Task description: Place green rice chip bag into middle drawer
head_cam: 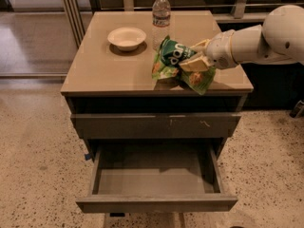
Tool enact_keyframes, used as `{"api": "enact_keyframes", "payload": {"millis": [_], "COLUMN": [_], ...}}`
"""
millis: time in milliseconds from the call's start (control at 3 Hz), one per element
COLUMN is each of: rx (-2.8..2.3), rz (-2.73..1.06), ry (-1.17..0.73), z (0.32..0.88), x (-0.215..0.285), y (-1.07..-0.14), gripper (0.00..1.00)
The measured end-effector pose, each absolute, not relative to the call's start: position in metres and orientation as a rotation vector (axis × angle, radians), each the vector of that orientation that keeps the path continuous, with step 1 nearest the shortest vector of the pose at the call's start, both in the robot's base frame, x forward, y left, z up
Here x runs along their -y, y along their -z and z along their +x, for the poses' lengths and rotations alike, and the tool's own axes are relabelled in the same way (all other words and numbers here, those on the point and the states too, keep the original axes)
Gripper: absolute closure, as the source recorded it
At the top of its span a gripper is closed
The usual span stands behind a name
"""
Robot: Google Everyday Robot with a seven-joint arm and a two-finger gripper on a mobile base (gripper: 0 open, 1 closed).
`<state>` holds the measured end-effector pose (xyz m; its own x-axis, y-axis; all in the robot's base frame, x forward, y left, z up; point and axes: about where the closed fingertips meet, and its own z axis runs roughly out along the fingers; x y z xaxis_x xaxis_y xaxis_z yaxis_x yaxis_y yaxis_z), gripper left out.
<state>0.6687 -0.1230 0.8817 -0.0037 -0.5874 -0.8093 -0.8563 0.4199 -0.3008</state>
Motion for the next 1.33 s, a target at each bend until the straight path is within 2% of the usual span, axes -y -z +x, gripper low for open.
{"api": "enact_keyframes", "payload": {"millis": [667,1333], "rx": [-1.497,-1.493], "rz": [-1.433,-1.499], "ry": [-0.512,-0.582], "z": [0.587,0.567], "x": [0.124,0.119], "y": [-0.930,-0.922], "gripper": [1.00,1.00]}}
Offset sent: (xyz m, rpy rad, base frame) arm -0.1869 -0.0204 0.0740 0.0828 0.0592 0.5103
